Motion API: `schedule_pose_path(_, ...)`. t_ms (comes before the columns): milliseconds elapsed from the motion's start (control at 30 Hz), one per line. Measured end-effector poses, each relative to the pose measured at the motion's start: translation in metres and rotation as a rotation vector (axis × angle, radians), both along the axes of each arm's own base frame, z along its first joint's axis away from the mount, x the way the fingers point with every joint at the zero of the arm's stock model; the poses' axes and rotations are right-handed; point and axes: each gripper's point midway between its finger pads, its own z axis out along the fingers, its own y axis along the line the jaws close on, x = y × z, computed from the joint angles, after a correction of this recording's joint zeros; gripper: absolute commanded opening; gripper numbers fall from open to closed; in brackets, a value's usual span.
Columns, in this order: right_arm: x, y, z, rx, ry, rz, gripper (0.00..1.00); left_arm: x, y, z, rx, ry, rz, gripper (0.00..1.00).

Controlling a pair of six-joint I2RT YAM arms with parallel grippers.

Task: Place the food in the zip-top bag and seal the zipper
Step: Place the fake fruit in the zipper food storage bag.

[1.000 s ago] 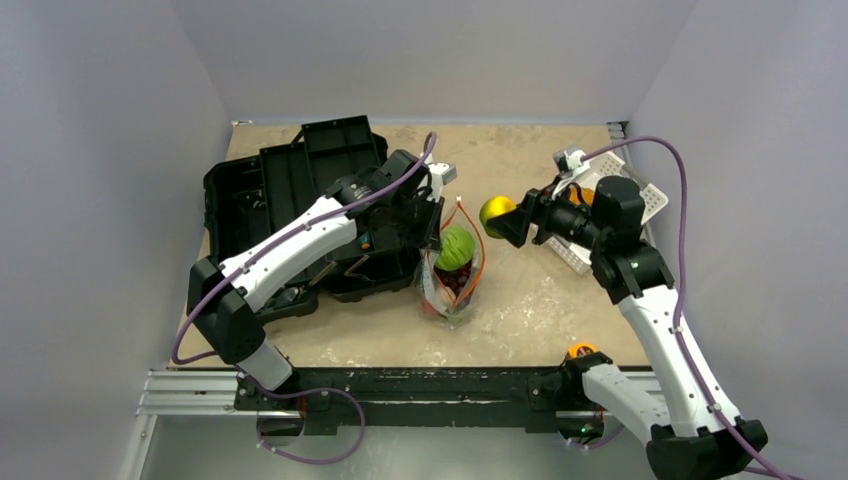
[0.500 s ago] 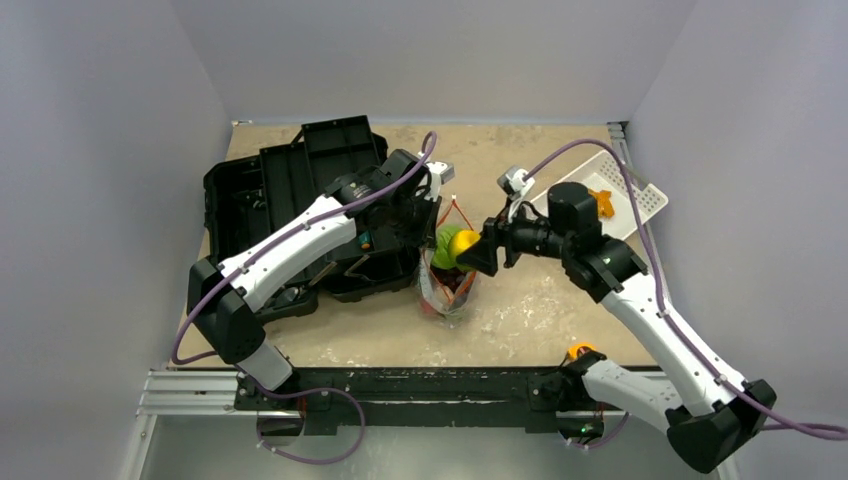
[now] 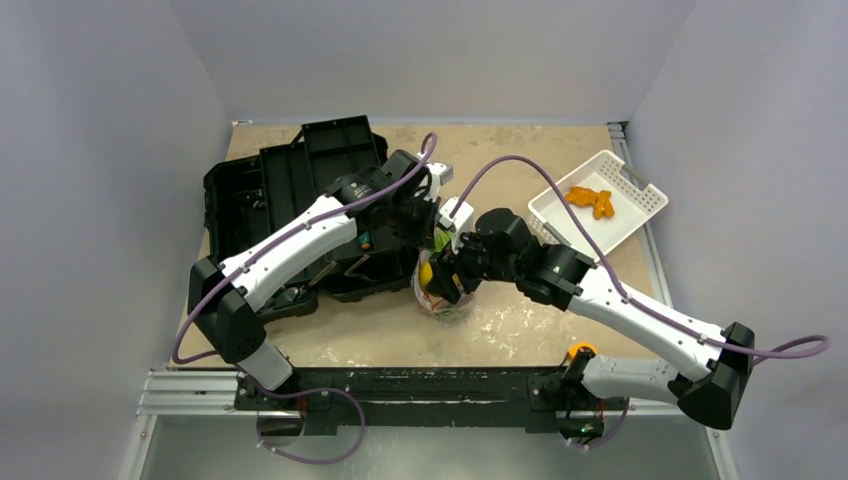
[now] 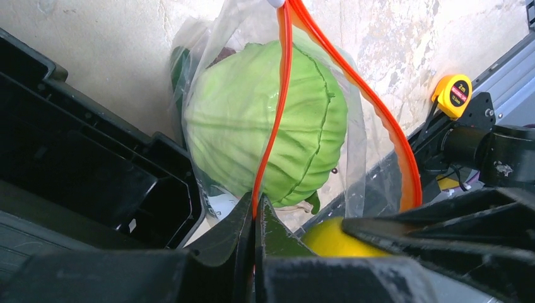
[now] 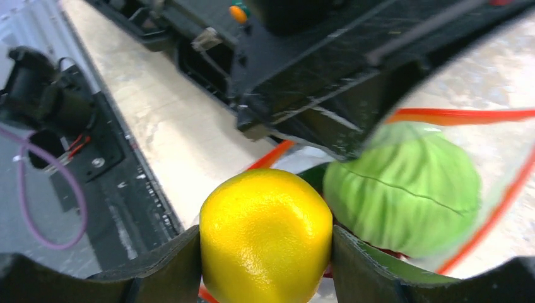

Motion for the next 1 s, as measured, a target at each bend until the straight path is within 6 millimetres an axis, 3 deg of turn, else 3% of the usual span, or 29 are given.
schedule_pose_path(300,0.015,-0.028,0.023,0.013,-0.118,-0.147,0.70,0.001,0.000,0.000,0.002,-0.004,0.003,0.00)
schedule_pose_path(367,0.015,-0.028,0.026,0.023,-0.123,-0.148,0.70,0.001,0.000,0.000,0.001,-0.004,0.003,0.00)
schedule_pose_path(433,0.013,-0.024,0.023,0.024,-0.109,-0.129,0.81,0.001,0.000,0.001,0.000,-0.006,0.002,0.00)
schedule_pose_path(567,0.007,-0.016,0.014,0.017,-0.071,-0.082,0.86,0.001,0.000,0.002,-0.004,-0.012,0.001,0.00)
schedule_pose_path(800,0.006,-0.015,0.015,0.028,-0.074,-0.084,0.88,0.002,0.000,0.010,-0.016,-0.043,-0.014,0.00)
schedule_pose_path(900,0.013,-0.022,0.023,0.046,-0.097,-0.149,0.95,0.002,0.000,0.014,-0.026,-0.055,-0.018,0.00)
schedule_pose_path(1000,0.021,-0.032,0.047,0.121,-0.140,-0.240,0.97,0.001,-0.001,0.020,-0.043,-0.072,-0.031,0.00)
